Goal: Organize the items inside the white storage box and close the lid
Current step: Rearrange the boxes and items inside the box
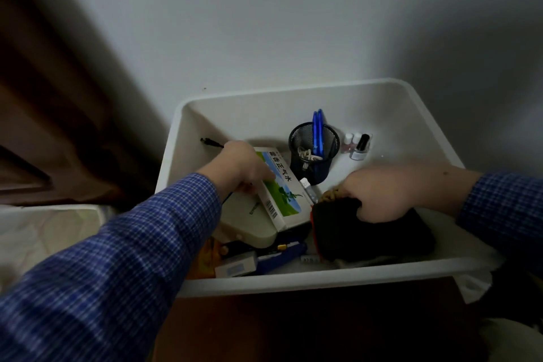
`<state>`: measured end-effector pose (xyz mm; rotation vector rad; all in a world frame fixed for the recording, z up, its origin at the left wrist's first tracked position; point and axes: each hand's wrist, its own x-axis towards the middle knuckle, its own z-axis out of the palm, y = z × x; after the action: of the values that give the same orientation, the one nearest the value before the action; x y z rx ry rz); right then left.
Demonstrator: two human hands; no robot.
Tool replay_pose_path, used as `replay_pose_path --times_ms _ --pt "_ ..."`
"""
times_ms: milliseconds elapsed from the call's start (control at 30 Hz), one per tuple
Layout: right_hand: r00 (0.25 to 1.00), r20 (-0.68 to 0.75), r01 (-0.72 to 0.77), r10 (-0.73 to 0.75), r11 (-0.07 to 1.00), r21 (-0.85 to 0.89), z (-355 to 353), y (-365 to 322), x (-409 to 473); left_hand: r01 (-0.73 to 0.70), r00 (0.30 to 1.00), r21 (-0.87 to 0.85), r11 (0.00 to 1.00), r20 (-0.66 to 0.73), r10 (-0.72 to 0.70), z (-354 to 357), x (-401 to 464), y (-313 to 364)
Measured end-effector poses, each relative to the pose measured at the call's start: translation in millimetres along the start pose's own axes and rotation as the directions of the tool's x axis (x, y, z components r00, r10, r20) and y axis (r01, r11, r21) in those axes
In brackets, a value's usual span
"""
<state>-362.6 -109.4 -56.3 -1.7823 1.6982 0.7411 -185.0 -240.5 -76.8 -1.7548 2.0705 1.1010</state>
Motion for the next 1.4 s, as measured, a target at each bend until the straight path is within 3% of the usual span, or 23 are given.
replay_pose_path --times_ms 133,300,433,567,733,833,1100,1267,1333,1367,1400 --pt "1.000 0.011 0.001 -0.001 1.000 -0.001 -7 -2 -1 -0.005 0.999 -0.097 0.995 -0.035 0.002 4 5 -1" --pt "0.999 0.025 0.018 -0.020 0.998 0.053 -7 3 0 0.012 1.000 -0.218 0.976 0.016 -0.009 -13 -8 5" --pt "0.995 0.093 0.032 -0.048 0.986 0.163 -10 12 -1 -0.043 0.999 -0.209 0.977 -0.008 0.043 -45 -20 1" --pt "0.993 0.107 0.037 -0.055 0.986 0.161 -14 19 0 -0.072 0.997 -0.266 0.961 0.011 0.078 -70 -28 -11" --pt "0.985 0.112 0.076 -0.131 0.914 0.398 -22 37 4 -0.059 0.981 -0.323 0.945 0.156 0.114 -85 -39 -28" --pt "0.978 0.118 0.092 -0.174 0.857 0.506 -32 46 -1 -0.060 0.978 -0.362 0.930 0.167 0.128 -92 -48 -35" --pt "0.995 -0.026 0.100 -0.097 0.924 0.370 -30 42 13 -0.157 0.953 -0.537 0.829 0.136 0.269 -92 -76 -47" --pt "0.993 -0.108 0.071 -0.053 0.984 0.163 -14 39 13 -0.193 0.901 -0.651 0.734 0.179 0.395 -68 -87 -21" --pt "0.969 -0.242 0.119 -0.051 0.954 0.276 -14 41 5 -0.199 0.880 -0.681 0.704 0.192 0.434 -49 -88 -5" --pt "0.944 -0.330 0.173 -0.014 0.872 0.457 -17 44 -2 -0.193 0.872 -0.700 0.688 0.198 0.447 -39 -88 3" --pt "0.927 -0.373 0.242 0.043 0.692 0.680 -21 50 -12 -0.178 0.868 -0.724 0.666 0.203 0.453 -29 -87 10"
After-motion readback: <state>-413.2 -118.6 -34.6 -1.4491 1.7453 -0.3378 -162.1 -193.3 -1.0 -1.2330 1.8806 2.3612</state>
